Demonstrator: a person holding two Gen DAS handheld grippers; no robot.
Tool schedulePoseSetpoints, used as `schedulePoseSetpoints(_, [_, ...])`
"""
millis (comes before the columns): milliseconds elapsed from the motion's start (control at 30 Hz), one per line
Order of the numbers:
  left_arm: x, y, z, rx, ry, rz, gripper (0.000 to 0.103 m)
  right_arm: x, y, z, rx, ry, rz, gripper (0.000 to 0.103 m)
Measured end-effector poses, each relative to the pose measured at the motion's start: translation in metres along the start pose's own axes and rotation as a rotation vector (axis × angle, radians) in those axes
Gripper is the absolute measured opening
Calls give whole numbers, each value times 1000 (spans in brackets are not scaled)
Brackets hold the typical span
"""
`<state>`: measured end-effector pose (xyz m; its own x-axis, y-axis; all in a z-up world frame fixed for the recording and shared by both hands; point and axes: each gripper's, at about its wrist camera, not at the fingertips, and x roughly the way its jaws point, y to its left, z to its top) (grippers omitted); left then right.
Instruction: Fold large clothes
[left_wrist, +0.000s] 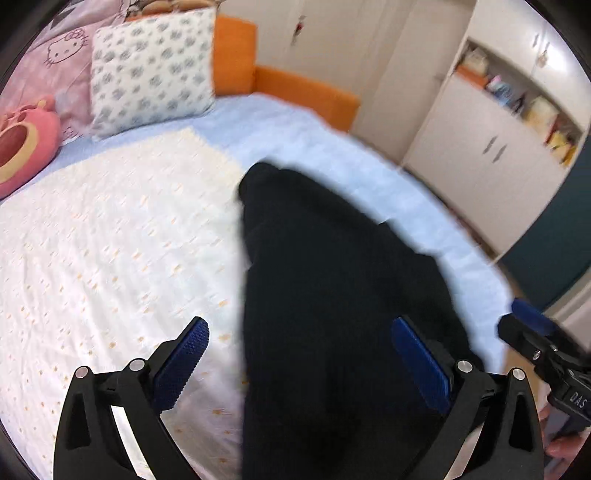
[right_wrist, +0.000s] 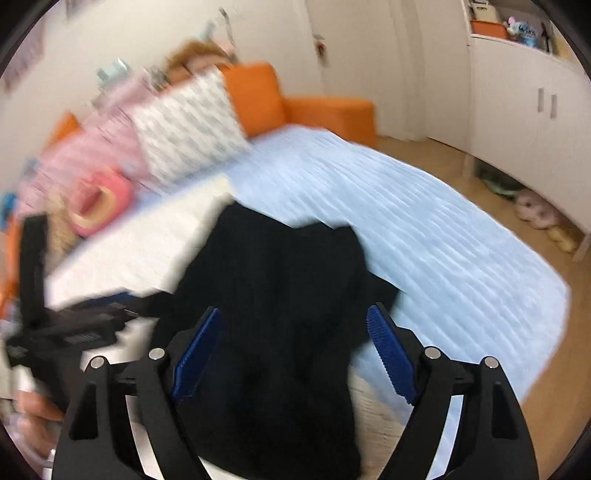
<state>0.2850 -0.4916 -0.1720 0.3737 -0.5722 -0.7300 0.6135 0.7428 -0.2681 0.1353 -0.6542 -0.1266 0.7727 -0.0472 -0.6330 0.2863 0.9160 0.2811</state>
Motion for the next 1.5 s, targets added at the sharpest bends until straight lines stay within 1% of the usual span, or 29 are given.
schedulePoseSetpoints(33, [-1,-4,1,0,2,-24,101,0,0,4,27,7,74,79])
schedulePoseSetpoints(67, [1,-10,3,3,8,-43,101,6,0,6,56,28,126,76])
schedulePoseSetpoints(100, [6,-16,5,8,17,-53,101,13,-2,6,72,56,156,67])
schedulePoseSetpoints(133, [14,-20,2,13,38,-51,101,25,-6,3,91,98,162,42])
schedulePoseSetpoints(167, [24,-22,-3,14,66,-39,100,35,-11,-3,104,134,138,38])
schedulePoseSetpoints(200, [36,-22,-9,11,92,-20,100,45,-17,-9,115,168,114,36])
schedulePoseSetpoints(233, [47,-24,-13,14,99,-6,100,51,-22,-15,118,191,84,30])
schedulePoseSetpoints(267, [54,-25,-20,29,93,29,100,61,-31,-27,111,227,35,27])
schedulePoseSetpoints(300, [61,-26,-27,53,92,52,100,67,-38,-36,112,240,17,25])
schedulePoseSetpoints(367, [76,-27,-36,107,114,80,100,74,-51,-51,137,235,32,25])
schedulePoseSetpoints(400, [78,-29,-40,133,113,100,100,75,-53,-51,148,225,41,25])
schedulePoseSetpoints(433, [81,-37,-45,190,97,145,100,74,-51,-52,147,215,34,25])
schedulePoseSetpoints(467, [80,-40,-47,214,86,170,100,72,-46,-54,124,211,16,26])
schedulePoseSetpoints(533, [70,-42,-48,214,70,189,100,64,-29,-52,47,191,-39,27])
schedulePoseSetpoints(567, [67,-39,-46,207,60,202,100,55,-22,-52,30,170,-60,31])
schedulePoseSetpoints(600, [56,-37,-47,190,38,217,100,43,-16,-52,18,138,-73,37])
schedulePoseSetpoints(633, [46,-35,-46,173,16,217,100,32,-12,-53,7,103,-83,62])
schedulePoseSetpoints(667, [31,-31,-47,151,-13,212,100,16,-4,-56,-11,52,-98,93])
schedulePoseSetpoints(700, [15,-28,-50,136,-43,209,100,5,2,-59,-28,12,-111,99])
schedulePoseSetpoints(767, [-13,-25,-57,131,-95,217,100,-26,17,-68,-75,-67,-178,98])
schedulePoseSetpoints(933, [-74,-18,-77,132,-225,266,100,-68,38,-90,-86,-148,-237,98])
schedulePoseSetpoints(967, [-84,-18,-81,140,-245,271,100,-71,41,-94,-93,-150,-237,98])
schedulePoseSetpoints(1033, [-96,-21,-86,156,-272,282,100,-73,47,-103,-100,-114,-219,98])
schedulePoseSetpoints(1100, [-108,-23,-95,168,-292,263,100,-73,51,-110,-93,-96,-235,98])
schedulePoseSetpoints(1167, [-116,-31,-106,191,-318,269,100,-74,55,-119,-100,-95,-308,98])
schedulePoseSetpoints(1233, [-123,-38,-117,210,-352,308,100,-76,58,-127,-96,-115,-353,98])
schedulePoseSetpoints(1300, [-127,-39,-126,203,-367,309,100,-81,60,-137,-95,-153,-356,98])
schedulePoseSetpoints(1367, [-127,-38,-131,186,-359,298,100,-85,61,-145,-95,-182,-350,98])
schedulePoseSetpoints(1500, [-117,-38,-138,167,-320,295,100,-87,67,-154,-137,-186,-365,98])
